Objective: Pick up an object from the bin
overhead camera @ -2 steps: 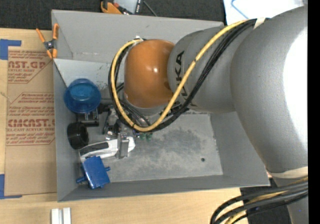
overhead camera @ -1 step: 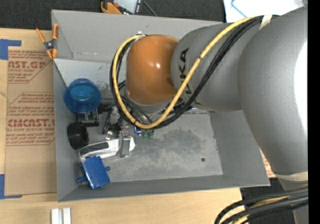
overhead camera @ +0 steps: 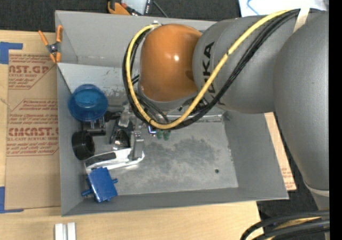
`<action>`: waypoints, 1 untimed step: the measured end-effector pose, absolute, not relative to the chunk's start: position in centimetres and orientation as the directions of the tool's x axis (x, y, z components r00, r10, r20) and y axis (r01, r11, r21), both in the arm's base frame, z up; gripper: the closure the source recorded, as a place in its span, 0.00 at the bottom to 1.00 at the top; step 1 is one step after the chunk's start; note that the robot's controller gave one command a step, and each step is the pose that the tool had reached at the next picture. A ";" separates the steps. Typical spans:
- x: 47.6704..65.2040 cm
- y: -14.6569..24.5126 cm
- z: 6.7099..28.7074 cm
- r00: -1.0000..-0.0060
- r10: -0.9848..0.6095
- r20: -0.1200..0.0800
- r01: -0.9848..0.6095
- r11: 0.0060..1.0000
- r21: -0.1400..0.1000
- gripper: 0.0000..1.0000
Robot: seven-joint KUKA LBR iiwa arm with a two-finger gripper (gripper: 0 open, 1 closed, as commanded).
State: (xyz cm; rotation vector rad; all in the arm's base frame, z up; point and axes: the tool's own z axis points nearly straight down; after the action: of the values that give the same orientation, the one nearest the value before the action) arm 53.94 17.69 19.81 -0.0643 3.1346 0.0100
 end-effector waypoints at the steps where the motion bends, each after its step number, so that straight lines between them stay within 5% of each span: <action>1: 56.2 14.7 11.9 -0.988 -0.153 0.000 -0.153 0.988 0.005 0.00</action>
Offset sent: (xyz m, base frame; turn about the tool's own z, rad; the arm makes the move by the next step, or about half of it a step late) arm 0.0035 -0.0391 -0.0899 -0.1908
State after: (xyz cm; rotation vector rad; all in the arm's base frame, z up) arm 56.16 14.71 11.93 -0.2408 3.1322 0.0073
